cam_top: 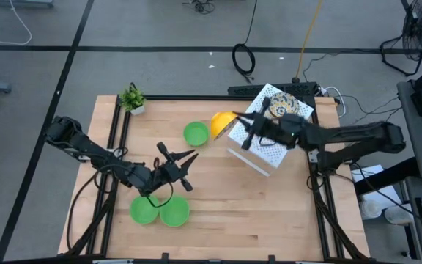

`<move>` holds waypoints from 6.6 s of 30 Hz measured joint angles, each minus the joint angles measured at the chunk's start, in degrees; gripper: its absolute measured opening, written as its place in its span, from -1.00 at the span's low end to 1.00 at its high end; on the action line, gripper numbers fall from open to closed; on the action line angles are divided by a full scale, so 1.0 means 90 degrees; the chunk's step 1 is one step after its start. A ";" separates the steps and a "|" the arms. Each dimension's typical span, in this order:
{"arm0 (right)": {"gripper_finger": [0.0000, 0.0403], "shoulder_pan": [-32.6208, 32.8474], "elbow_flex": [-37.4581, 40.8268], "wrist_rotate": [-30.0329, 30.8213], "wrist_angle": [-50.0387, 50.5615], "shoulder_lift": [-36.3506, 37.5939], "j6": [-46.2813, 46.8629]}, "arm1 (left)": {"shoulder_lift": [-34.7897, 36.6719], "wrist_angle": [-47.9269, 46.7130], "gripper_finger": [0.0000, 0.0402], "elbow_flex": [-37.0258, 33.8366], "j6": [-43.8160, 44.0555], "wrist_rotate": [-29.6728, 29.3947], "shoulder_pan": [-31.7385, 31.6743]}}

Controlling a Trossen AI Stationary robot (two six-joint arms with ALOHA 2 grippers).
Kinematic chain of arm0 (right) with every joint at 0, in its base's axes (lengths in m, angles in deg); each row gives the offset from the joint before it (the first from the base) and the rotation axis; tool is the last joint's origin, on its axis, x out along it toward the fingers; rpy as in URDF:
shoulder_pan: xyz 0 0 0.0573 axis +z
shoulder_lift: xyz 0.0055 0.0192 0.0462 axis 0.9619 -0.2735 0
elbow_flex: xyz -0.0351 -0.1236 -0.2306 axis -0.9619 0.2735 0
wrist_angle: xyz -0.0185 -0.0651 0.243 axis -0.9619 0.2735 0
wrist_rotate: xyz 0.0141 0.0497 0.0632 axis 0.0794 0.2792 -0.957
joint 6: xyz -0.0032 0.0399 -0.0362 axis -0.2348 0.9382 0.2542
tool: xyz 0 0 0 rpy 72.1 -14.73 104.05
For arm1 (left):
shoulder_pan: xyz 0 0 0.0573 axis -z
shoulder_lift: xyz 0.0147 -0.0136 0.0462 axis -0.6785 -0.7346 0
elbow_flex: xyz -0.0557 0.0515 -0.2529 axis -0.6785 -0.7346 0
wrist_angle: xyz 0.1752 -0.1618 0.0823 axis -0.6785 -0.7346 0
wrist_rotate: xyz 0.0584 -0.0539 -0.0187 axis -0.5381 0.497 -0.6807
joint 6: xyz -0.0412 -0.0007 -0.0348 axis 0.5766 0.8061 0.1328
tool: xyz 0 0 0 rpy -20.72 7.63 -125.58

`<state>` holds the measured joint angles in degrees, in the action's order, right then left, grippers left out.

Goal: Pick & Place Mini bowls
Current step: Stack the right yellow patterned bowl on top of the other yellow patterned bowls on the shelf, then put the top green bowl on the shelf

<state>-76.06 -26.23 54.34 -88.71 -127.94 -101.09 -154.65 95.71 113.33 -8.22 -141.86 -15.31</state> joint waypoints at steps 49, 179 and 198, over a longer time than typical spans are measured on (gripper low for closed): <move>-1.00 -0.6080 -0.5377 -0.3340 1.1178 -0.1744 0.1738 | 0.0000 -0.0707 -0.63 0.0000 0.0719 0.0032 -0.0308; -1.00 -0.3625 -0.4475 -0.2517 0.8513 -0.0602 0.1677 | 0.0075 -0.2560 -0.63 -0.0002 0.3361 0.0441 -0.1146; -0.16 -0.1203 -0.4035 -0.3669 0.6025 -0.1018 0.0966 | 0.0032 -0.7628 -0.09 0.0758 0.6632 0.6240 -0.5671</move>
<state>-86.89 -62.55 21.31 -34.49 -137.10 -92.39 -154.36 27.05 120.15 51.46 -85.70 -66.34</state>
